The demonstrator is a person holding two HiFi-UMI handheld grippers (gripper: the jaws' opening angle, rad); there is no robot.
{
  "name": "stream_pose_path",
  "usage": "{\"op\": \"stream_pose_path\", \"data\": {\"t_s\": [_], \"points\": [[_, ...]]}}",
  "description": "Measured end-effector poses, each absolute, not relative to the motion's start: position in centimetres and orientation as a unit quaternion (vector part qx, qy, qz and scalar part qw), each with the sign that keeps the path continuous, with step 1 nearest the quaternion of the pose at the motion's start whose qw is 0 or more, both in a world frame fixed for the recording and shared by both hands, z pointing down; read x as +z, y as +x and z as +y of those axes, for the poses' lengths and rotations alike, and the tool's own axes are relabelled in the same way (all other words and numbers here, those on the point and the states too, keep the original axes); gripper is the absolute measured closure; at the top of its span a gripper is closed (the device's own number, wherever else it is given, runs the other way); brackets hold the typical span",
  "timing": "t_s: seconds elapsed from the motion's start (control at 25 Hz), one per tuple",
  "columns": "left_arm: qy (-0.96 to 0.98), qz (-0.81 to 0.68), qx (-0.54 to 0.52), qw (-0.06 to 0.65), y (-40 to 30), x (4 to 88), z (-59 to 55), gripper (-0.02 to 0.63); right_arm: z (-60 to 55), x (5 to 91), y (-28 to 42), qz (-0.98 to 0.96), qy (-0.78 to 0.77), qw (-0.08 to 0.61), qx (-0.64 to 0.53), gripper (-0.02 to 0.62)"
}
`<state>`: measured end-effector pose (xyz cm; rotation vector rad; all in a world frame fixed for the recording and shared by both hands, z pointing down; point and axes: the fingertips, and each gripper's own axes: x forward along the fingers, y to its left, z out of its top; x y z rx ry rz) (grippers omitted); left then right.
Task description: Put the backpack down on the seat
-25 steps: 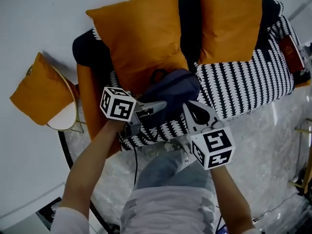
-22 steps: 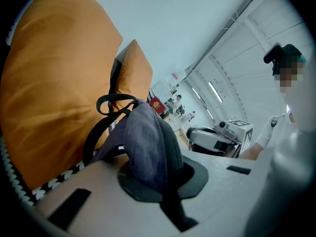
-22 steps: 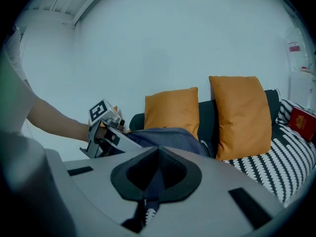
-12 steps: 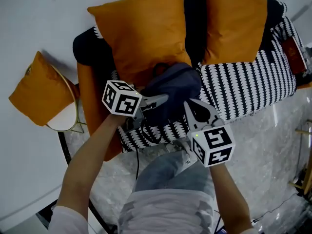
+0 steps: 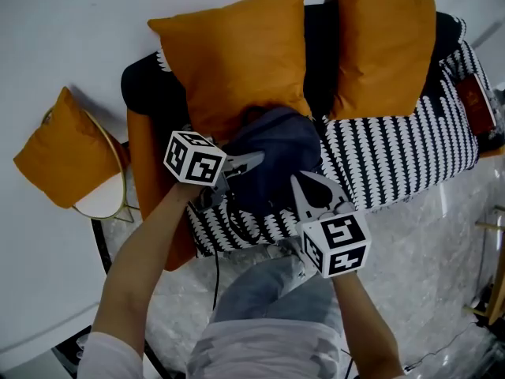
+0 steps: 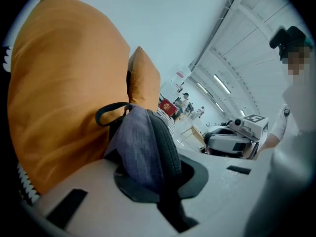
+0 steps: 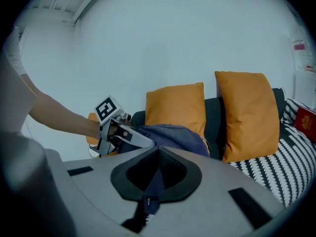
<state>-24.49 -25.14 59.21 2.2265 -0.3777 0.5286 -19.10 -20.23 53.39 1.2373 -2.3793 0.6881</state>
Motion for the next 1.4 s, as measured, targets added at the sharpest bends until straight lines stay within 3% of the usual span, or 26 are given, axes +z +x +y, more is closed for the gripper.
{"op": "stream_pose_path", "data": {"t_s": [0.8, 0.96, 1.16, 1.4], "points": [[0.85, -0.255, 0.278, 0.369, -28.6, 63.3, -30.2, 0.577, -21.1, 54.4, -20.7, -0.848, 0.421, 0.192, 0.258, 0.594], [0.843, -0.291, 0.293, 0.346, -29.5, 64.0, -30.6, 0.511, -21.7, 54.5, -21.5, -0.849, 0.419, 0.19, 0.26, 0.594], [0.832, -0.331, 0.29, 0.338, -31.0, 64.2, -31.1, 0.37, -22.0, 54.6, -21.9, -0.848, 0.419, 0.19, 0.264, 0.594], [0.826, -0.358, 0.297, 0.318, -31.7, 63.5, -30.7, 0.307, -21.9, 54.4, -22.4, -0.849, 0.412, 0.195, 0.266, 0.594]]}}
